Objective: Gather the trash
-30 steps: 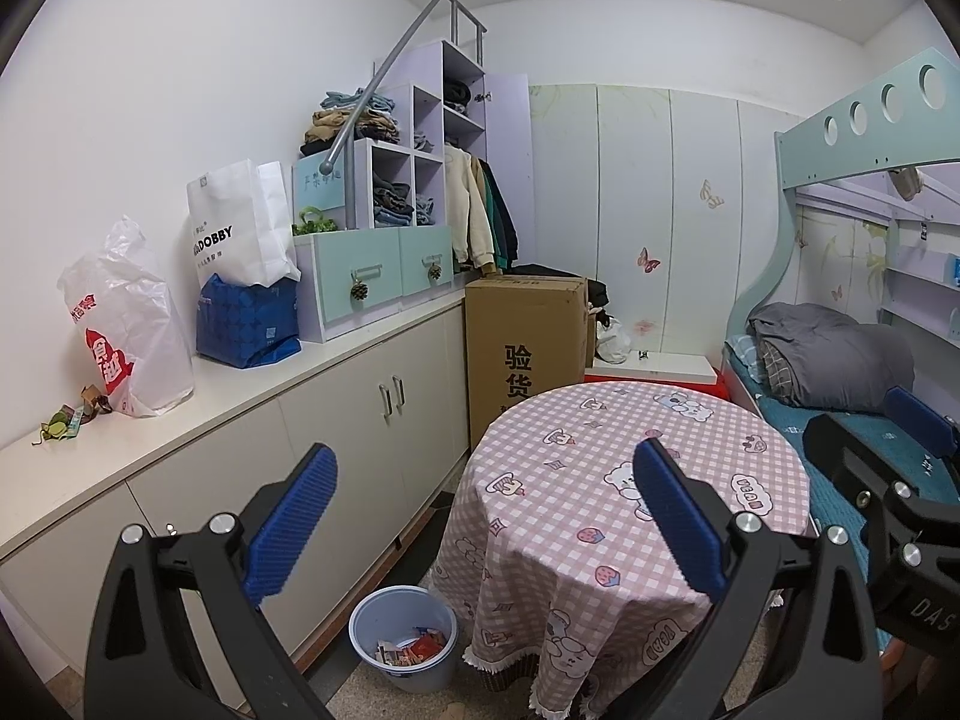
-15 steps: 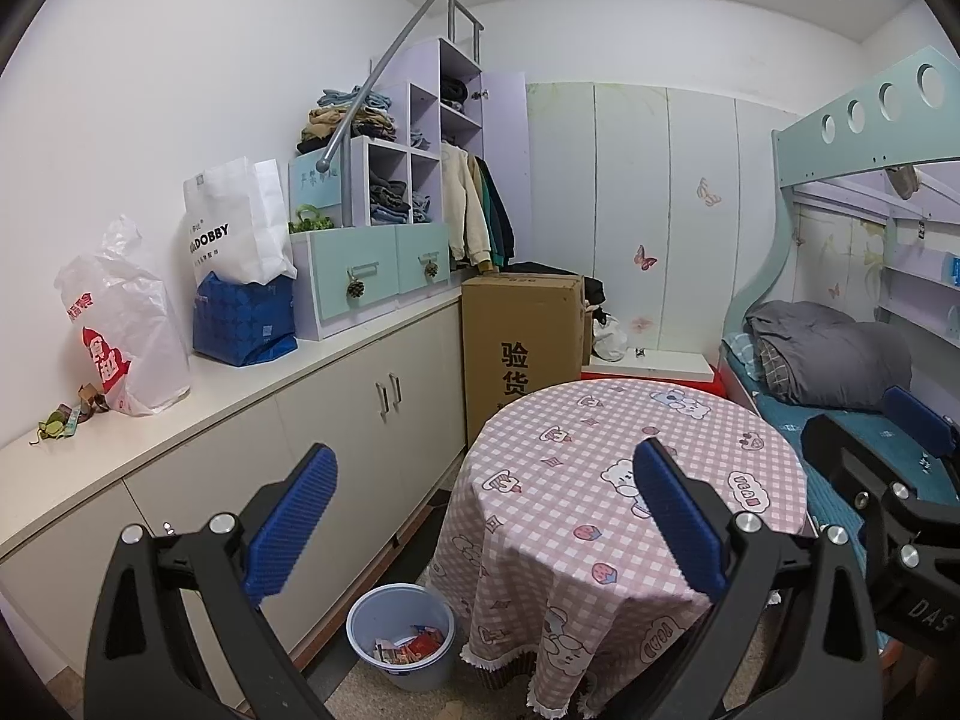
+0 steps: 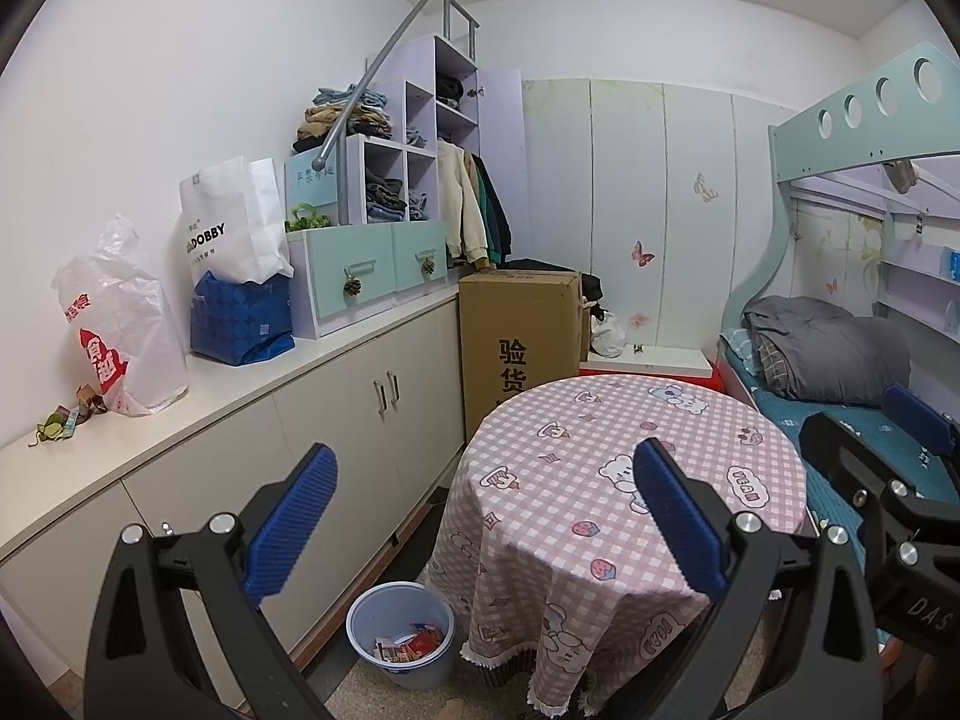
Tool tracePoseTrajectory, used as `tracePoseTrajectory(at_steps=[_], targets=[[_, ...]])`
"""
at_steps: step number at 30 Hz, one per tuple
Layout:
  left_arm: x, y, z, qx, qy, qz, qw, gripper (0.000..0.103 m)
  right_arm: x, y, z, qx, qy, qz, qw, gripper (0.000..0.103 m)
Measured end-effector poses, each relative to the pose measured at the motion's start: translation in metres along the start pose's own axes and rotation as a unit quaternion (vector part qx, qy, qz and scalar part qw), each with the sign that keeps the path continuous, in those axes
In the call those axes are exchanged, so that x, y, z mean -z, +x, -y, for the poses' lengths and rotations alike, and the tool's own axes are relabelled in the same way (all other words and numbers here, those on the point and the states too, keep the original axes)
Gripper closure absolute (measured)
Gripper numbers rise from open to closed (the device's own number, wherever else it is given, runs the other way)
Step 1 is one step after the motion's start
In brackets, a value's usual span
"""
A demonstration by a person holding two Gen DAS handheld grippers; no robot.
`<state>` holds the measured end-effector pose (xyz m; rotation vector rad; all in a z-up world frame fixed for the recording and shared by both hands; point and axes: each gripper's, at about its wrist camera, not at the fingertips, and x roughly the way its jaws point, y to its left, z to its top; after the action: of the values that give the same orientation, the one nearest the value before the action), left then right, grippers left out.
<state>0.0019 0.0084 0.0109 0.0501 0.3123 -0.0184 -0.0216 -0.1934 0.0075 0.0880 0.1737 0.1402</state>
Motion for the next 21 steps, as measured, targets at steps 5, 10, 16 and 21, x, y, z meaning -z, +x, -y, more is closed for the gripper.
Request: tracePoseTrajectory(at_steps=[5,10,16,21], targets=[[0.0018,0.0015,-0.0014,0.002,-0.003,-0.002,1.0,0.006,0.0011,0.0011,0.0013,0.0,0.0,-0.001,1.0,0.007],[0.0025,0.0034,-0.0024,0.003,-0.004,-0.006,1.0,0.006,0.0026,0.001,0.0037,0.0,0.001,-0.002,1.0,0.007],[0.0038,0.0041,-0.0007,0.004,-0.002,-0.007,1.0,0.006,0.0053,0.0007,0.0083,0.001,0.005,-0.004,1.0,0.007],[0.0036,0.0054,0.0012,0.005,0.0,-0.007,1.0,0.006,0.0039,0.0011,0.0105,0.002,0.006,-0.004,1.0,0.007]])
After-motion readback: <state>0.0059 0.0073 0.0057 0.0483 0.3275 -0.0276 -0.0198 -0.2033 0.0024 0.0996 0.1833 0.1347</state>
